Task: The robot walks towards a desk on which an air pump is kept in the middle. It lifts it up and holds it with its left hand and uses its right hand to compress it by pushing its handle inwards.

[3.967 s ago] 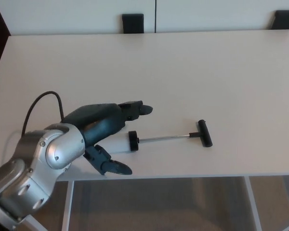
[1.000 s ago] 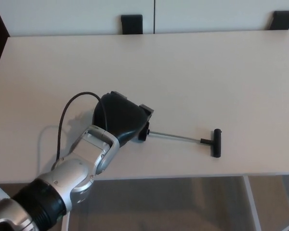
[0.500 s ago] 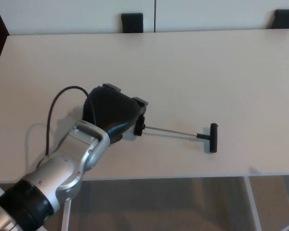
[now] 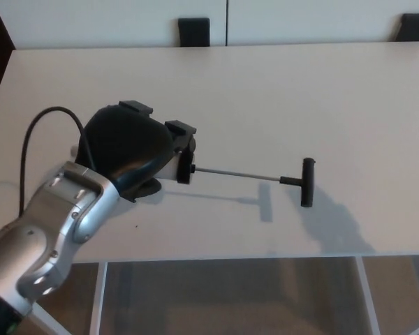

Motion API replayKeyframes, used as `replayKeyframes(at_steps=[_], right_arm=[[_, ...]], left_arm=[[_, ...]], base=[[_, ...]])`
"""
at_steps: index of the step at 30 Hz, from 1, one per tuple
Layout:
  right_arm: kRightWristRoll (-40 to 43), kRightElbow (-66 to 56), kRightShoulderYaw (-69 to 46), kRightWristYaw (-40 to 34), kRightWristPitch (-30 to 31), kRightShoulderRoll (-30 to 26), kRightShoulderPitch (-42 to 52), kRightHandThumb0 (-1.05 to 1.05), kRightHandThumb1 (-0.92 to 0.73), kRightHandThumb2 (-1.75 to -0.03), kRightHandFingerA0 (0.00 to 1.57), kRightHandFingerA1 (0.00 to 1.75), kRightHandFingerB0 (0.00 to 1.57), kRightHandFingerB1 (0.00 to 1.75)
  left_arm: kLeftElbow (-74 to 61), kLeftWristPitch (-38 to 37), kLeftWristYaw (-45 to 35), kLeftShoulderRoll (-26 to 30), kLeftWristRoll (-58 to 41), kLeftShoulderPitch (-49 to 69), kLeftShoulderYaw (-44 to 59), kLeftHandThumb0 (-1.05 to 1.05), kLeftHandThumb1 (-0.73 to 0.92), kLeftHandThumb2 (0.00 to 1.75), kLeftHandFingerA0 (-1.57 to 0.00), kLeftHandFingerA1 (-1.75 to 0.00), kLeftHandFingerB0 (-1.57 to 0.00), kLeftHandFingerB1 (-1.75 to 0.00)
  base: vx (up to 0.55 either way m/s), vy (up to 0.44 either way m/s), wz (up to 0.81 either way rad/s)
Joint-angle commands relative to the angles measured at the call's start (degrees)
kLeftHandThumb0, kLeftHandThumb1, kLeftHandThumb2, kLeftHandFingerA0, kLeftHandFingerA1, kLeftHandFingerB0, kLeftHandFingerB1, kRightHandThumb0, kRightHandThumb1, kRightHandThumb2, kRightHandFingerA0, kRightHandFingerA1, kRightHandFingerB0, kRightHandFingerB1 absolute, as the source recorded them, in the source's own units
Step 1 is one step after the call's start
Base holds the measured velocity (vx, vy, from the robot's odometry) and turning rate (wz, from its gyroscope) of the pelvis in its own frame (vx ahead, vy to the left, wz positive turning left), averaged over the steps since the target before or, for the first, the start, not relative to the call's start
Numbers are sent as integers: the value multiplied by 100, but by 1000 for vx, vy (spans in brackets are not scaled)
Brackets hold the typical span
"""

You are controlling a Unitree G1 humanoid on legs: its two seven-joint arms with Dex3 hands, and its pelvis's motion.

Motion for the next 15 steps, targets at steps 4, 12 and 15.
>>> replayKeyframes(at_steps=[4, 12, 15], right_arm=[[-254, 1476, 339, -430, 497, -25, -824, -93, -76, -115, 9, 15, 8, 9], [-264, 2394, 517, -569, 599, 124, -1090, -88, -72, -114, 0, 17, 0, 13], [-176, 2610, 557, -554, 529, 235, -1116, -85, -72, -115, 0, 19, 0, 15]], left_arm=[[-204, -393, -332, 37, -299, 152, 310, -22, 69, 55, -73, -165, -55, -109], [-181, -468, -334, -60, -227, 198, 382, -22, 63, 55, -76, -162, -61, -98], [-186, -478, -360, -86, -184, 215, 386, -20, 65, 53, -72, -165, -56, -109]], base=[[0, 0, 0], [0, 0, 0], [0, 0, 0]])
